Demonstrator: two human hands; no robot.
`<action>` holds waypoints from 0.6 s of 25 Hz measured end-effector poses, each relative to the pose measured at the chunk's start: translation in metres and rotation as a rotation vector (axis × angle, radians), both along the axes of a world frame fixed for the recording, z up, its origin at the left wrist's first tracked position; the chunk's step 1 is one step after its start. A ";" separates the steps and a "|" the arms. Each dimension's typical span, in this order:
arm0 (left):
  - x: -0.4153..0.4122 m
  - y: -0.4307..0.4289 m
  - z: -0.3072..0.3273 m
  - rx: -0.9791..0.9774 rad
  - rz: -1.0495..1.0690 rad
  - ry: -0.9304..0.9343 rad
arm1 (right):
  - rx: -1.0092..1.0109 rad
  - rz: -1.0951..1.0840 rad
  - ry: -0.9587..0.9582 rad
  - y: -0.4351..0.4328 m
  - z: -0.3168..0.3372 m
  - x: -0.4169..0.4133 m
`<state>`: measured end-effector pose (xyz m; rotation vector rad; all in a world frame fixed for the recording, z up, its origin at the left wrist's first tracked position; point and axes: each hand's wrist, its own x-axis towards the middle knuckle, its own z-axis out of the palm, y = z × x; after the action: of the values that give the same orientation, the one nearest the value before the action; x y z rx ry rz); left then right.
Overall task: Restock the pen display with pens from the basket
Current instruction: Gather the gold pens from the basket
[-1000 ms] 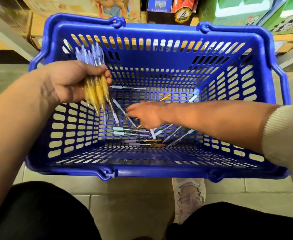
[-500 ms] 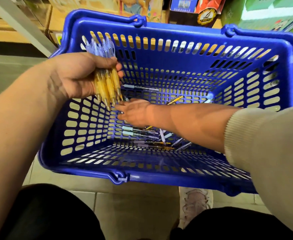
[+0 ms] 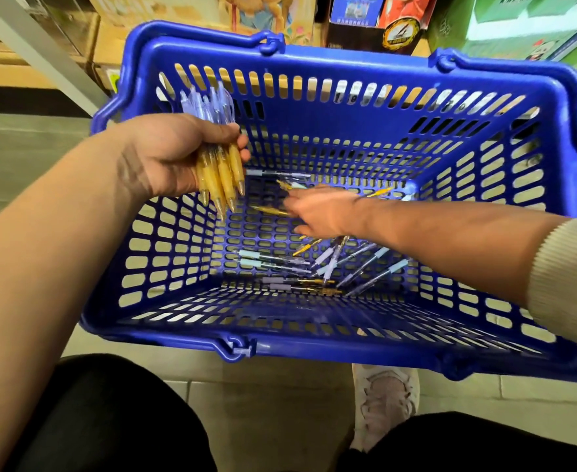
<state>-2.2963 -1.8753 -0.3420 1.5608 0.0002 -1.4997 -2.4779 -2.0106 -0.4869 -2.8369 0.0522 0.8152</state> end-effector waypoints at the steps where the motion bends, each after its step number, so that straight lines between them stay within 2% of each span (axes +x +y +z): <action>1: -0.003 0.001 -0.001 0.016 -0.011 -0.006 | 0.001 -0.072 -0.019 0.003 -0.006 -0.001; 5: -0.008 0.003 -0.004 0.051 0.014 -0.039 | -0.084 -0.171 -0.007 0.014 -0.014 0.000; 7: -0.008 0.003 -0.004 0.045 0.023 -0.033 | -0.011 -0.187 -0.044 0.008 -0.008 -0.002; 9: -0.009 0.002 -0.004 0.041 -0.003 -0.026 | 0.173 -0.273 -0.089 -0.004 0.007 0.000; 12: -0.012 -0.001 -0.009 0.052 -0.058 -0.041 | 0.535 -0.576 -0.140 -0.022 0.039 0.002; 15: -0.018 -0.004 -0.014 0.071 -0.102 -0.028 | 1.054 -0.938 -0.255 -0.029 0.058 -0.001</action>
<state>-2.3139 -1.8796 -0.3559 1.6602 -0.0432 -1.5719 -2.4787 -2.0396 -0.4290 -1.5885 0.6364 0.1442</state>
